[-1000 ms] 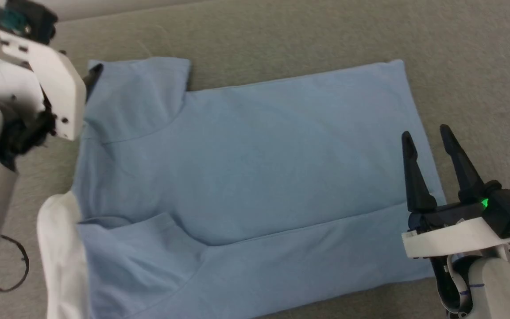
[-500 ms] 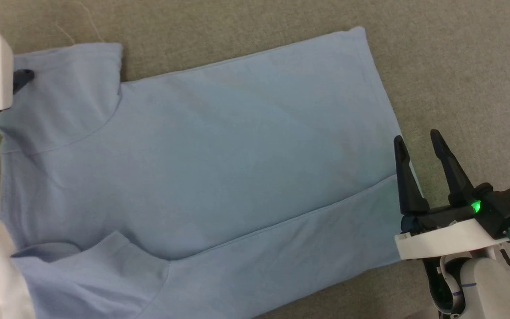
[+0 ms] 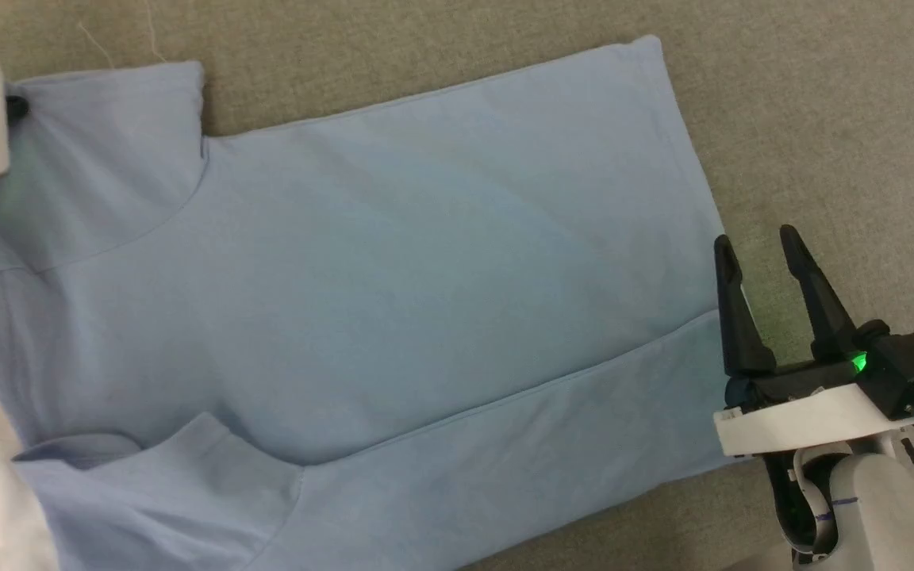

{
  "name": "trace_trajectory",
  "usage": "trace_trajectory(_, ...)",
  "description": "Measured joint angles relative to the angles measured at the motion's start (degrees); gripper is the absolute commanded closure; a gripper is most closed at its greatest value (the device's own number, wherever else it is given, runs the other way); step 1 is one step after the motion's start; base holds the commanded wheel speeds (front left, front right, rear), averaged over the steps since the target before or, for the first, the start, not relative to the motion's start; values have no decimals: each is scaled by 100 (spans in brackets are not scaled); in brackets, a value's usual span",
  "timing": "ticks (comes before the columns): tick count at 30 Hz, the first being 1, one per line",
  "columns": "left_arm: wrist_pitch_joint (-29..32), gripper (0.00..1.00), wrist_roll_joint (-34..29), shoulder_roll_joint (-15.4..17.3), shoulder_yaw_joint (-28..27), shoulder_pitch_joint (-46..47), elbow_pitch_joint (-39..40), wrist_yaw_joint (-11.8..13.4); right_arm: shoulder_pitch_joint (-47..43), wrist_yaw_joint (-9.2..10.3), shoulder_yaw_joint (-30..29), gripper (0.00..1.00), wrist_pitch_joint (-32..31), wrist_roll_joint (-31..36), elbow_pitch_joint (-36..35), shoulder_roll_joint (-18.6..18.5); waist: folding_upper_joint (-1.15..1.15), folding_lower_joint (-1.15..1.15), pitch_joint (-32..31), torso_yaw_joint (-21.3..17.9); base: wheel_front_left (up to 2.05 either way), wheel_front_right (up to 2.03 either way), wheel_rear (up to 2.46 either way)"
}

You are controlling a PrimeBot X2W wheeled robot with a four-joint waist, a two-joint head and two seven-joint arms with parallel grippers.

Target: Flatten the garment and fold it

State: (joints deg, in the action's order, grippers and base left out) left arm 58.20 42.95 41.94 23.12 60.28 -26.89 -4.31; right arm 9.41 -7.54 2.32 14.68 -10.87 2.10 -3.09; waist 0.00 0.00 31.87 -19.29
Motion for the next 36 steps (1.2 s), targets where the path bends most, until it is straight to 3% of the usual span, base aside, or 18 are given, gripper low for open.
trace_trajectory(4, -610, 100, -346, 12, 268, -148, 151, -172, 4, 0, -103, 0, -62, 200, 16, -1, 0, 0, -171, 92, 0, 0, 0)
trace_trajectory(8, -1140, 100, -379, -3, 403, -373, 456, -229, 22, 0, -124, 0, -512, 196, -68, -146, 0, 0, -387, 230, 0, 0, 0)
trace_trajectory(14, -1954, 100, -459, -76, 455, -873, 1214, -238, 181, -1, 11, 0, -1883, -171, -318, -1043, 0, 0, -706, 541, 0, 0, 0)
trace_trajectory(23, -2562, 100, -589, -221, 560, -1664, 2757, 59, 1113, -1, 369, 0, -4558, -1074, -389, -2621, 0, -1, -953, 1168, 0, 0, 0)
trace_trajectory(29, -3058, 100, -732, -410, 565, -1978, 3451, 294, 2122, -1, 957, 0, -5408, -1341, 62, -3345, 0, 0, -901, 1603, 0, 0, 0)
trace_trajectory(36, -3249, 100, -740, -657, 738, -2160, 3696, 341, 3033, 0, 1789, 0, -5762, -1383, 1040, -3816, 0, 0, -711, 2061, 0, 0, 0)
